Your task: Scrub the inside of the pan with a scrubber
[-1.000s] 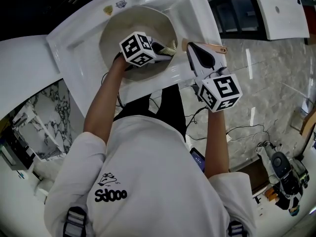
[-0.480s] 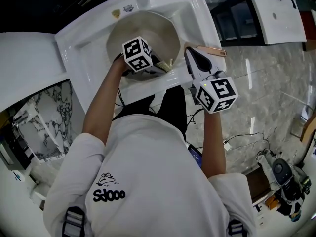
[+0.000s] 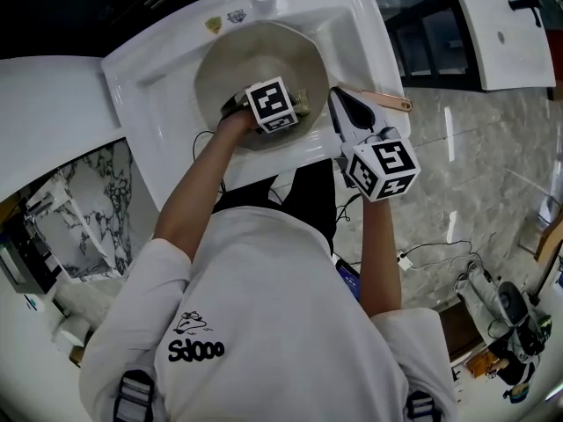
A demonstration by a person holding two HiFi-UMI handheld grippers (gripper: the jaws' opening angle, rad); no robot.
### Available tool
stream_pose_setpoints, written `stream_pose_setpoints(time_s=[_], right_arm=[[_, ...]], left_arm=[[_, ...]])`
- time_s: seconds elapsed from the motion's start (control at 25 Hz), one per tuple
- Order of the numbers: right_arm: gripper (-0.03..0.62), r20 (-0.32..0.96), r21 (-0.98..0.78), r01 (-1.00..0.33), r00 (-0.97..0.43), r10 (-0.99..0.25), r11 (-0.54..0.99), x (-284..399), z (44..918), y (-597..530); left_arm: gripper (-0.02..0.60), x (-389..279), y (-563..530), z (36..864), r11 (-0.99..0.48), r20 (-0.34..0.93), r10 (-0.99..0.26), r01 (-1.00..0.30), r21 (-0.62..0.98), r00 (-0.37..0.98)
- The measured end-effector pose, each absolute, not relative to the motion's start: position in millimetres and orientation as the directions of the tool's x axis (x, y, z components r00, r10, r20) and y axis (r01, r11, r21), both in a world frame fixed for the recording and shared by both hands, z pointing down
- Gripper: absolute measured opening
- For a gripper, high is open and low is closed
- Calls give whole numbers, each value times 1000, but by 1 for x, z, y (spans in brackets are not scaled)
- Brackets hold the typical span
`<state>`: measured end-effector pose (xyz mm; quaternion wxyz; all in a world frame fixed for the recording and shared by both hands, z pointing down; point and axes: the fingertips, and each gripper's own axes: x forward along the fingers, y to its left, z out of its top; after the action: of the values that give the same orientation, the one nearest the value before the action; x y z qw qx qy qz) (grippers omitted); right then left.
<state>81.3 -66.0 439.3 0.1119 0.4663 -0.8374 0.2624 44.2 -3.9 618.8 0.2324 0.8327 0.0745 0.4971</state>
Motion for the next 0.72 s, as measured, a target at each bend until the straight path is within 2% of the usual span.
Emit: stream_pose_setpoints(time_s=[0.12, 0.48, 0.72], right_arm=[[9, 438, -350, -835, -546, -714, 424, 81, 447, -75], [9, 444, -364, -832, -550, -707, 418, 88, 453, -104], [9, 419, -390, -820, -564, -712, 420, 86, 454, -116]], left_arm=[[66, 46, -21, 626, -903, 829, 282, -158, 399, 482], [64, 37, -76, 637, -912, 897, 180, -272, 306, 403], [64, 4, -127, 649, -960, 965, -64, -280, 10, 254]])
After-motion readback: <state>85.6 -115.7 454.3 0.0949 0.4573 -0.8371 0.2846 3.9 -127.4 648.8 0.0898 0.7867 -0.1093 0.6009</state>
